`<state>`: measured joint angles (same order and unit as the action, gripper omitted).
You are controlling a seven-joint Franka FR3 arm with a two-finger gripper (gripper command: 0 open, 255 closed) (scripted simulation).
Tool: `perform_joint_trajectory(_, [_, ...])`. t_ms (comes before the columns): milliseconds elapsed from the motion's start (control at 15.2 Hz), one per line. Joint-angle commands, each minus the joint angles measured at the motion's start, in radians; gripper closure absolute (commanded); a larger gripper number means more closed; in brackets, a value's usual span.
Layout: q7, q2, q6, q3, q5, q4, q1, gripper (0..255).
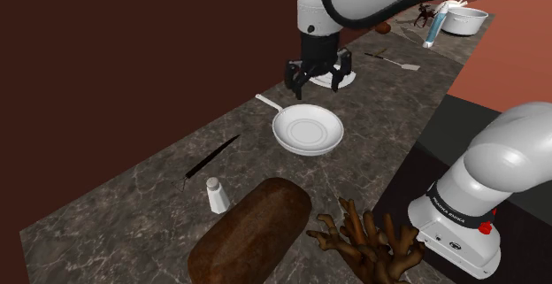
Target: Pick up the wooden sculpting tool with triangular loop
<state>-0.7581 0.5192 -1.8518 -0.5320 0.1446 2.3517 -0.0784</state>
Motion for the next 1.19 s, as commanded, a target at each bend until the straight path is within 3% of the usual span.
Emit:
perform_joint_trajectory(0, [-0.110,-0.065,-0.031,-0.058,0.010,-0.022,-0.018,0])
perform_joint_trajectory(330, [-0.384,-0.267,-0.098,-0.195,-0.026,-0.120,-0.075,0])
perform_joint_trajectory(660, [-0.698,-0.532,-0.151,-0.296,-0.162,-0.253,-0.102,0])
perform_joint_trajectory(858, [-0.883,-0.703,-0.162,-0.297,-0.270,-0.351,-0.063,0])
perform_joint_trajectory(1122, [-1.079,-0.903,-0.159,-0.239,-0.372,-0.502,0.035,0])
